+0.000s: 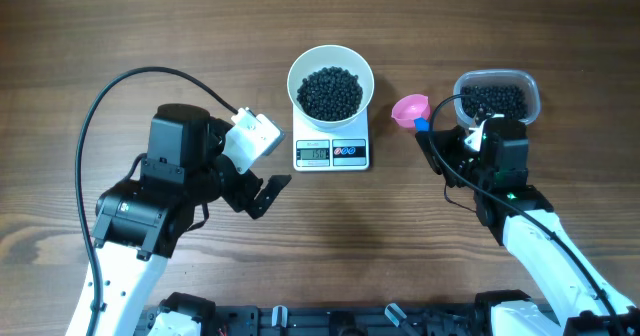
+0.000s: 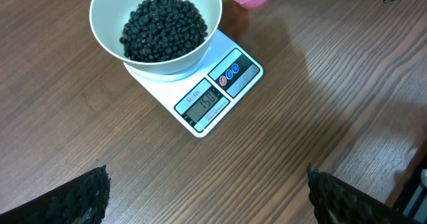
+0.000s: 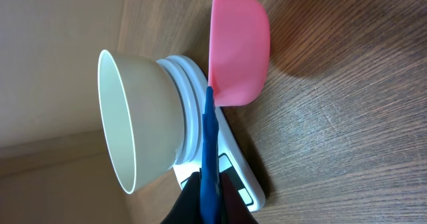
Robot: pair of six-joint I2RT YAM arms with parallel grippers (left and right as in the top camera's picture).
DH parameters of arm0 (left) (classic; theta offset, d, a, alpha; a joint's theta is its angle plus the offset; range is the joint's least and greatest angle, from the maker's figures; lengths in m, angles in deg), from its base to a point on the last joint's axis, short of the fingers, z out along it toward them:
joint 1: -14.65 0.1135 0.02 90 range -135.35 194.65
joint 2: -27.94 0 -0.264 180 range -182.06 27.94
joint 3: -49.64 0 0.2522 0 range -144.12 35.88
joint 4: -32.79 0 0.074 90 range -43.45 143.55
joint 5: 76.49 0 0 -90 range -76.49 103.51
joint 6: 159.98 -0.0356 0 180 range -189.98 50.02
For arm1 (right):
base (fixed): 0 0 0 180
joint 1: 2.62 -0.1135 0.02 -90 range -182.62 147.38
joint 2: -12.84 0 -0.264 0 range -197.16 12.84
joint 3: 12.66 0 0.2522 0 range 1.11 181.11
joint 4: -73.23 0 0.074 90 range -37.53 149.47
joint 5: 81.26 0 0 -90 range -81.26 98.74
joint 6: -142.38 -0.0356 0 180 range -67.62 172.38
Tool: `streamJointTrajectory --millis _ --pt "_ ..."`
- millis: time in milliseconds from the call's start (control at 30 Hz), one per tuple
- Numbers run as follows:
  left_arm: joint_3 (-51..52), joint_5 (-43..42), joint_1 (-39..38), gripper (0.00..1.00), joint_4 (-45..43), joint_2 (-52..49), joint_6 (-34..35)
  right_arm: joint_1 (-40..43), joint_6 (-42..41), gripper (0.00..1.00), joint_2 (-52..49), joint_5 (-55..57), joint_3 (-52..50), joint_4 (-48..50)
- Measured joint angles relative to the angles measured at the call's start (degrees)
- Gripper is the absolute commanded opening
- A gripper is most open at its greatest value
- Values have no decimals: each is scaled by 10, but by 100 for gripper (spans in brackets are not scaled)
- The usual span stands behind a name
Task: Scoop item into bowl and weigh 150g on scale
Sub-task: 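Lower the scoop onto the table beside the tub and release it, then regrasp the pink scoop by its blue handle with the right gripper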
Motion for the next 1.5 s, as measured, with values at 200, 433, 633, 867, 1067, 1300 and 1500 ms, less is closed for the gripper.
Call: streamJointTrajectory --millis 200,433,633,867,1067,1300,1500 --pt "0 0 0 100 0 0 0 0 0 5 0 0 0 0" --pt "0 0 0 100 0 0 0 0 0 5 0 0 0 0" --pt "0 0 0 100 0 0 0 0 0 14 0 0 0 -25" --pt "0 0 0 100 0 0 0 0 -10 33 0 0 0 -54" --pt "0 0 0 100 0 0 0 0 -57 55 0 4 0 -141" --pt "0 0 0 100 0 0 0 0 -117 100 0 4 0 -223" --pt "0 0 0 100 0 0 0 0 -198 100 29 19 0 -282"
